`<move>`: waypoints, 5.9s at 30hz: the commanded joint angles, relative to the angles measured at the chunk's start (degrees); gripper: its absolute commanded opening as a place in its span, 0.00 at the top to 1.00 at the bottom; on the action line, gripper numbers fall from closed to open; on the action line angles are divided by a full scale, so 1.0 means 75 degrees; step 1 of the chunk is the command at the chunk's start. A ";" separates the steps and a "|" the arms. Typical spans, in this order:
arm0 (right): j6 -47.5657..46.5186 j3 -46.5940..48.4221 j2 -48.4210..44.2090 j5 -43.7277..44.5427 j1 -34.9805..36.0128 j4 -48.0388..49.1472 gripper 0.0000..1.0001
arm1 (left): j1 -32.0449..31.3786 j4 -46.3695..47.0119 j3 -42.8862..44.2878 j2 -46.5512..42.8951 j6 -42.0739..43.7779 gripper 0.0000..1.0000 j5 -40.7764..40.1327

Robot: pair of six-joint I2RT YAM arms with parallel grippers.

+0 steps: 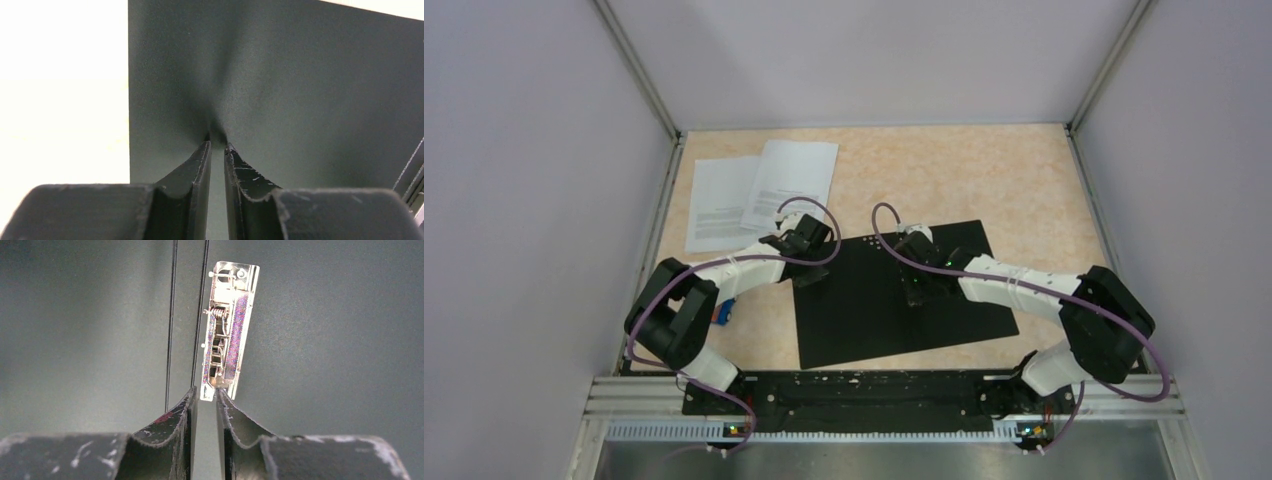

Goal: Put the files into the folder

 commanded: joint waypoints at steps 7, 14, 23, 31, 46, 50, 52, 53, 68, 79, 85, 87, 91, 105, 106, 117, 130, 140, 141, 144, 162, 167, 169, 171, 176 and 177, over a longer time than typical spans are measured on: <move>0.0209 0.0129 0.0152 0.0276 0.0166 0.0060 0.83 | 0.0071 -0.0278 -0.0250 0.0389 -0.0068 0.79 -0.0473; 0.0235 0.0169 0.0340 0.0504 0.0321 -0.0084 0.85 | 0.0179 -0.0255 -0.0250 0.0456 -0.0067 0.81 -0.0361; 0.0301 0.0139 0.0432 0.0718 0.0452 -0.0264 0.87 | 0.0354 -0.0218 -0.0265 0.0621 -0.0076 0.83 -0.0236; 0.0560 -0.0159 0.0536 0.1030 0.0495 -0.0446 0.92 | 0.0624 -0.0301 -0.0231 0.0963 -0.0111 0.83 -0.0113; 0.1607 -0.0572 0.0920 0.2306 0.0592 -0.1314 1.00 | 0.1110 -0.0456 -0.0053 0.1364 0.0070 0.86 -0.0030; 0.1692 -0.0580 0.0673 0.2522 0.0583 -0.1528 1.00 | 0.1115 -0.0493 0.0002 0.1442 0.0052 0.87 -0.0031; 0.1693 -0.0569 0.0582 0.2576 0.0584 -0.1578 1.00 | 0.1115 -0.0501 0.0020 0.1456 0.0053 0.87 -0.0047; 0.1687 -0.0552 0.0546 0.2609 0.0588 -0.1614 1.00 | 0.1112 -0.0501 0.0022 0.1468 0.0053 0.87 -0.0054; 0.1280 0.0164 -0.0165 0.2255 0.0564 -0.1689 0.96 | 0.1102 -0.0409 0.0040 0.1386 0.0306 0.85 0.0004; 0.0515 0.0305 -0.1200 0.0150 -0.0407 -0.0227 0.82 | 0.0925 -0.0310 0.1004 0.0993 0.1579 0.80 0.0950; 0.0589 -0.0057 -0.1478 -0.0066 -0.0651 0.0035 0.86 | 0.0239 -0.0296 0.2023 0.1112 0.2058 0.75 0.1435; 0.0679 -0.0217 -0.1526 -0.0253 -0.0664 0.0164 0.87 | 0.0053 -0.0391 0.2333 0.1157 0.2125 0.74 0.1384; 0.0773 -0.0534 -0.1403 -0.0816 -0.0725 0.0770 0.88 | -0.0018 -0.0660 0.2654 0.0939 0.2020 0.71 0.1190; 0.0780 -0.0014 0.0091 -0.2433 -0.1858 0.2392 0.89 | 0.0110 -0.1356 0.2575 -0.0293 0.1894 0.61 0.0335; 0.0773 0.0074 0.0180 -0.2463 -0.1895 0.2432 0.89 | 0.0137 -0.1373 0.2561 -0.0349 0.1912 0.61 0.0325; 0.0438 0.0928 0.1032 -0.2284 -0.2262 0.2438 0.90 | 0.0265 -0.1460 0.2600 -0.0552 0.1952 0.59 0.0380; -0.0173 0.1899 0.1948 -0.2100 -0.2373 0.2295 0.84 | 0.1153 -0.1242 0.3283 -0.0433 0.1804 0.56 0.1153; 0.0223 0.3806 0.2853 -0.2775 -0.2364 0.2220 0.28 | 0.3054 -0.0209 0.4024 0.0488 0.2480 0.30 0.0414; 0.0251 0.4087 0.3064 -0.2818 -0.2364 0.2223 0.25 | 0.3267 -0.0019 0.4047 0.0619 0.2598 0.26 0.0407; 0.0362 0.4941 0.3750 -0.2914 -0.2357 0.2236 0.21 | 0.3871 0.0143 0.4322 0.1197 0.2704 0.23 0.0504; 0.0792 0.9169 0.7367 -0.3234 -0.1851 0.1965 0.22 | 0.5861 -0.0469 0.5046 0.3163 0.2645 0.25 0.3857; 0.0851 0.9400 0.7681 -0.3321 -0.1813 0.1905 0.23 | 0.5867 -0.0344 0.4603 0.3172 0.2448 0.25 0.4098; 0.0857 0.9429 0.7726 -0.3316 -0.1794 0.1905 0.23 | 0.5860 -0.0285 0.4447 0.3177 0.2406 0.26 0.4102; 0.0850 0.9466 0.7768 -0.3323 -0.1751 0.1905 0.24 | 0.5865 -0.0315 0.4366 0.3206 0.2360 0.27 0.4064; 0.0835 0.9739 0.7931 -0.3372 -0.1664 0.1759 0.26 | 0.5867 -0.0669 0.4187 0.3143 0.2253 0.29 0.3408; 0.0847 0.9765 0.7954 -0.3372 -0.1650 0.1743 0.26 | 0.5867 -0.0651 0.4119 0.3106 0.2238 0.29 0.3356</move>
